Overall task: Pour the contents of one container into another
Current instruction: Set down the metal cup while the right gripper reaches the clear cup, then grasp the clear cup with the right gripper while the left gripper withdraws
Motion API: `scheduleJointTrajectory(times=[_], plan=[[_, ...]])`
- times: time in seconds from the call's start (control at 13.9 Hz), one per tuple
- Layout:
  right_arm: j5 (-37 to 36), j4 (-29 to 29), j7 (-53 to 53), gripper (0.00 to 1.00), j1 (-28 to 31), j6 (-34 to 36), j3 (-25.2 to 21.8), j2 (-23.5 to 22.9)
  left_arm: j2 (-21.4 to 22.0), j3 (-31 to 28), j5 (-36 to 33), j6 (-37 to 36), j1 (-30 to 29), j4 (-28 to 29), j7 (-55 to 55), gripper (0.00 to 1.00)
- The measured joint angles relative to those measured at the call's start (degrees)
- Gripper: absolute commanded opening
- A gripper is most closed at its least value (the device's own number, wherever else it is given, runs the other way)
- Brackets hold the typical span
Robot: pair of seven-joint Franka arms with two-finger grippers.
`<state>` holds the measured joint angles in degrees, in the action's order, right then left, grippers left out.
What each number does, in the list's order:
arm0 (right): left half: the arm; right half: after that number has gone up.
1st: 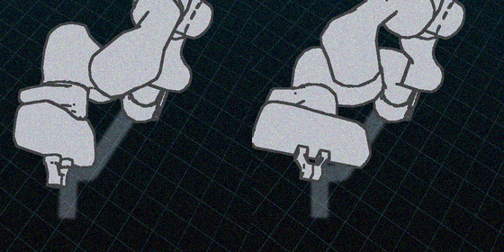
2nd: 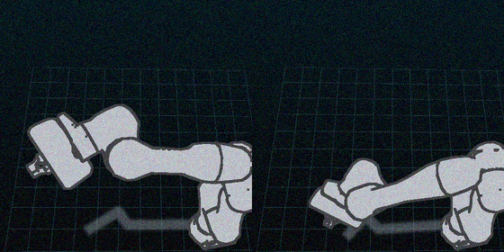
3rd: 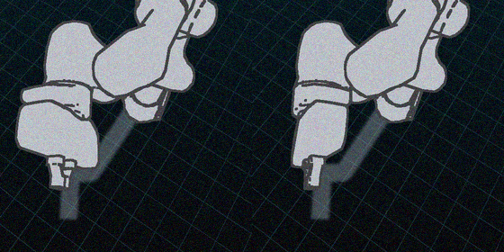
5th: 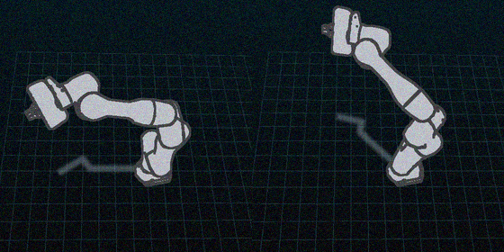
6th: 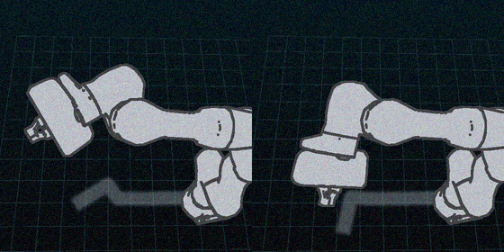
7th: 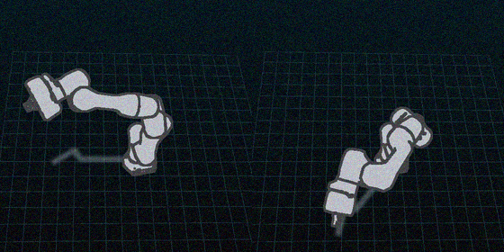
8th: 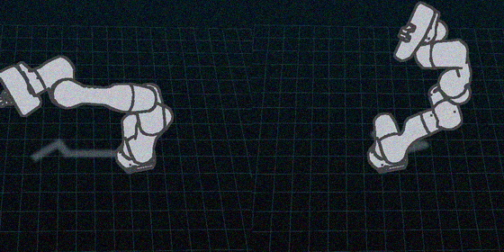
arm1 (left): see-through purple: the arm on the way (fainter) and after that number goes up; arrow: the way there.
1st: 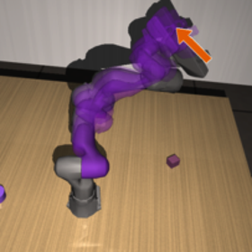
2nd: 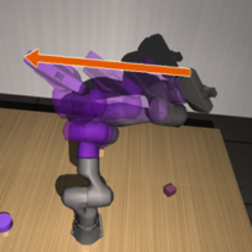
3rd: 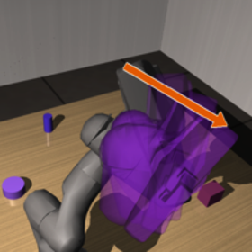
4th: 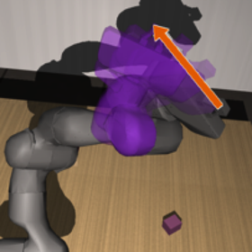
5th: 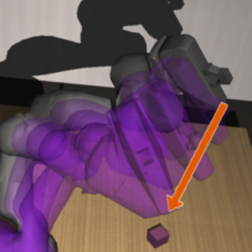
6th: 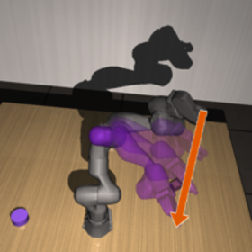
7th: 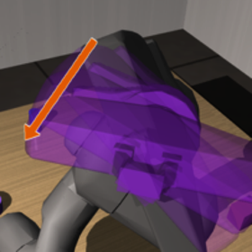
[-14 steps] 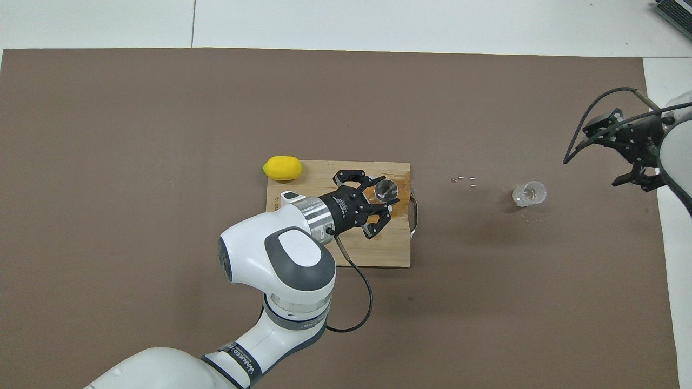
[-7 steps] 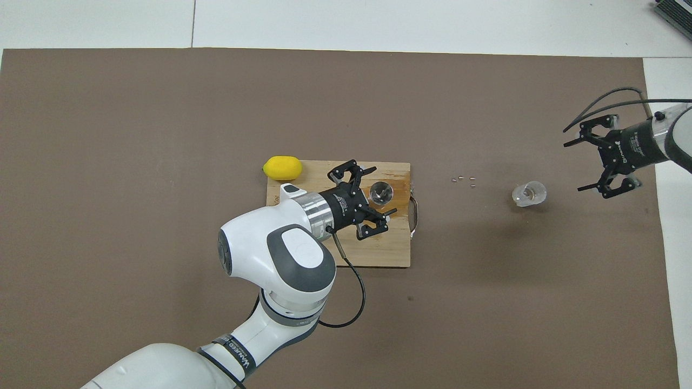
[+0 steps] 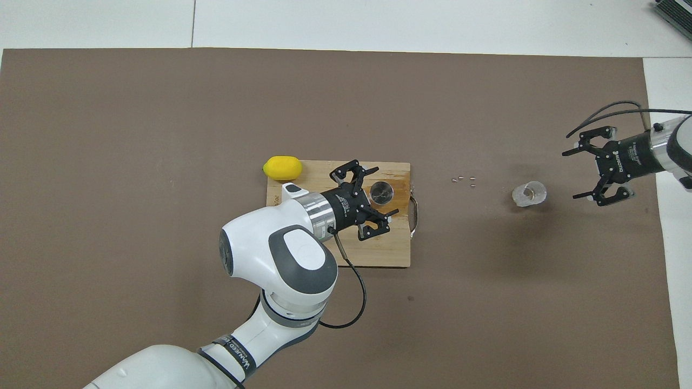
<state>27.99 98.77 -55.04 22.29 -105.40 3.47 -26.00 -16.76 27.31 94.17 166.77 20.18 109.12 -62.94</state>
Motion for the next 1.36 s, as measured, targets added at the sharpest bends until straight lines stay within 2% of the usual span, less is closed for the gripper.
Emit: scheduleJointTrajectory(times=[0.14, 0.36, 0.86, 1.08, 1.22, 1.36], plan=[[1.83, 1.93, 1.26, 1.0, 0.16, -1.31, 0.02, -0.32, 3.4, -0.44, -1.82, 0.27, -0.58, 0.07, -0.06, 1.0], [4.77, 5.57, 2.93, 1.0, -0.08, -3.3, 0.25, -0.26, 6.54, -0.93, -12.79, 0.33, -5.59, 0.89, -0.62, 1.0], [9.5, 10.6, 5.83, 0.95, -0.17, -5.01, 0.44, 1.19, 6.99, -1.49, -41.95, 0.26, -23.28, 2.32, -0.63, 1.0], [10.79, 11.68, 5.83, 0.95, -0.24, -6.19, 0.54, 1.64, 7.06, -1.72, -50.86, -0.28, -29.77, 2.1, -0.52, 1.0], [13.43, 12.46, 5.83, 0.93, -0.75, -7.12, 0.56, 1.71, 7.17, -2.23, -58.13, -4.59, -33.33, 0.74, -0.37, 1.0], [13.88, 13.11, 5.83, 0.88, -1.06, -7.48, 0.57, 1.78, 7.34, -4.66, -66.86, -13.03, -34.84, -2.45, -0.32, 1.0]])
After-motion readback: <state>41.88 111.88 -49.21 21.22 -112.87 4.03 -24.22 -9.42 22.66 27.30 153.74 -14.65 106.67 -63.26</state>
